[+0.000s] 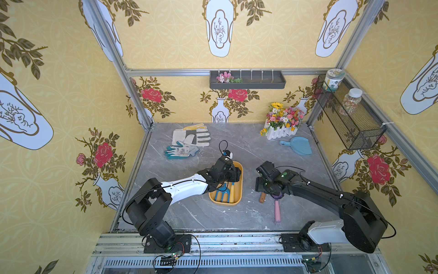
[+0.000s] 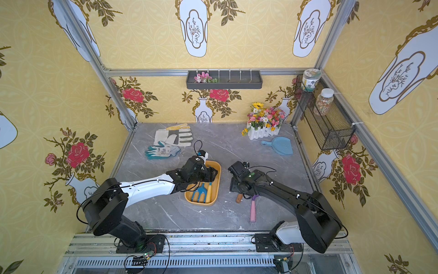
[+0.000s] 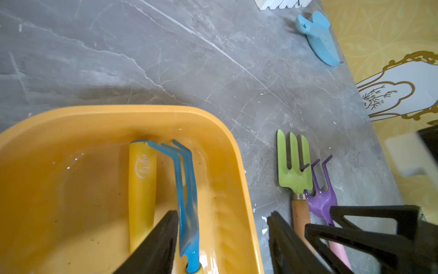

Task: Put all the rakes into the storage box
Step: Pick up the rake at the center of the board.

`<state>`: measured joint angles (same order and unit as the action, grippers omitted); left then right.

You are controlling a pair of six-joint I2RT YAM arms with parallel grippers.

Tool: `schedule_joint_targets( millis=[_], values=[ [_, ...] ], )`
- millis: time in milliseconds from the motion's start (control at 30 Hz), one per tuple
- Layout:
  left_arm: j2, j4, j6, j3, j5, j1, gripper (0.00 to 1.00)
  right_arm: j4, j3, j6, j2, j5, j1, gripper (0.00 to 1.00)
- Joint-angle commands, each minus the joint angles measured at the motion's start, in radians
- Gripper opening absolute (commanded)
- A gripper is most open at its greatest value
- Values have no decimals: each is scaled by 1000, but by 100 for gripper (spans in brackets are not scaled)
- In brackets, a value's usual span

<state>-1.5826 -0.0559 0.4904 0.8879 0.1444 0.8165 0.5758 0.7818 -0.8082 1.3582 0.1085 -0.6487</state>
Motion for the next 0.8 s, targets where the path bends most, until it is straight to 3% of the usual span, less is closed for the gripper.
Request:
schedule_joint_targets(
  millis=[0, 333, 467, 633, 767],
  values=[
    [13, -5, -4, -1, 39, 0, 65, -18, -25, -20, 17, -11, 1, 71],
    [81, 41, 29, -18, 212, 0, 66, -95, -59, -11, 122, -52, -2, 67],
    [98, 50, 36, -21, 248, -1, 66, -119, -78, -10, 139, -55, -3, 49],
    [98, 45, 35, -16, 245, -2, 69, -129, -74, -10, 152, -61, -3, 10],
    [88, 25, 21, -3, 195, -2, 74, -121, -42, 8, 139, -50, -3, 3]
  ],
)
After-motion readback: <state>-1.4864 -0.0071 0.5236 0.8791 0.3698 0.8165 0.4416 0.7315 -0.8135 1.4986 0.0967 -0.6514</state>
